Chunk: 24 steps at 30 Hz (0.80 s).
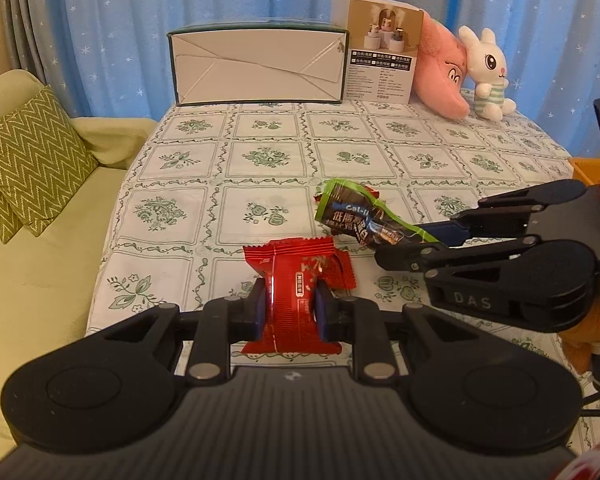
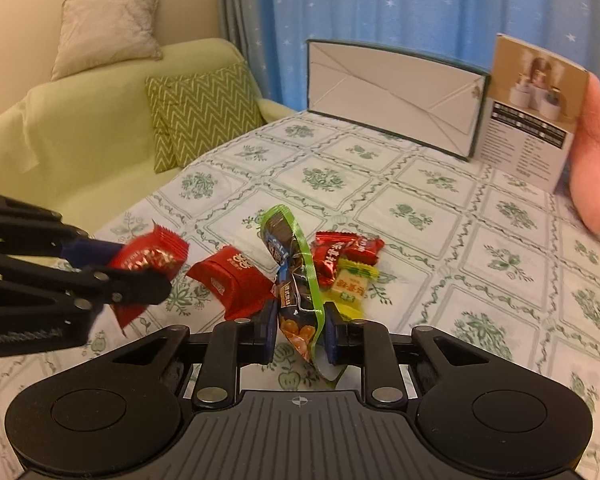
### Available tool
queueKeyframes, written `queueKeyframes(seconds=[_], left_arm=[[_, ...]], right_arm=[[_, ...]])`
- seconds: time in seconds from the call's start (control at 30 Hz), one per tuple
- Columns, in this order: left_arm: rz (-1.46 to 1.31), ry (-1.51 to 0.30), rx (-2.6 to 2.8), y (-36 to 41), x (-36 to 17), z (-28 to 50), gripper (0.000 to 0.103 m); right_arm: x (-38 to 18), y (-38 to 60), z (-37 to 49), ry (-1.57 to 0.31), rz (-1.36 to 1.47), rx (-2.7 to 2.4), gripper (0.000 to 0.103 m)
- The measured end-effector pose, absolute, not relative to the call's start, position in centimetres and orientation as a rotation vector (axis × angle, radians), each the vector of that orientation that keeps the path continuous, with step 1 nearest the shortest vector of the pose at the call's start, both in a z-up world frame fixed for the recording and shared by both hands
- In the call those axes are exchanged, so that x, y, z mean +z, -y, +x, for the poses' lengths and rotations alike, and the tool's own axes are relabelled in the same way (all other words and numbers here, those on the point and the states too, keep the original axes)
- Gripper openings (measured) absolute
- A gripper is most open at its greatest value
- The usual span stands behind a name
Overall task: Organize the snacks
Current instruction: 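Carry the red packet and green-trimmed bag over the orange tray with both tools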
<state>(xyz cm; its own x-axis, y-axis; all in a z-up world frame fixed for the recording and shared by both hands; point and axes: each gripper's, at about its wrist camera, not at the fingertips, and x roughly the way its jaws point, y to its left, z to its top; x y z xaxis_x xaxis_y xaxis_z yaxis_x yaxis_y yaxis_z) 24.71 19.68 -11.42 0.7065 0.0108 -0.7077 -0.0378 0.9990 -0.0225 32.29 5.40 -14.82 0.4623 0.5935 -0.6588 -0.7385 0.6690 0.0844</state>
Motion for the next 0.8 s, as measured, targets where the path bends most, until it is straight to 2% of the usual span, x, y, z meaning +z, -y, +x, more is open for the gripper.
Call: queueKeyframes(seconds=[0.33, 0.8], left_arm=[[-0.086, -0.744, 0.0, -17.0, -10.4, 23.1, 0.021], [-0.063, -0.691, 0.006, -9.5, -8.1, 15.8, 0.021]], right_arm=[[-13.0, 0.8, 29.3, -0.802, -0.003, 0.685, 0.024], [-9.9, 9.3, 20.3, -0.794, 0.099, 0.52, 0.024]])
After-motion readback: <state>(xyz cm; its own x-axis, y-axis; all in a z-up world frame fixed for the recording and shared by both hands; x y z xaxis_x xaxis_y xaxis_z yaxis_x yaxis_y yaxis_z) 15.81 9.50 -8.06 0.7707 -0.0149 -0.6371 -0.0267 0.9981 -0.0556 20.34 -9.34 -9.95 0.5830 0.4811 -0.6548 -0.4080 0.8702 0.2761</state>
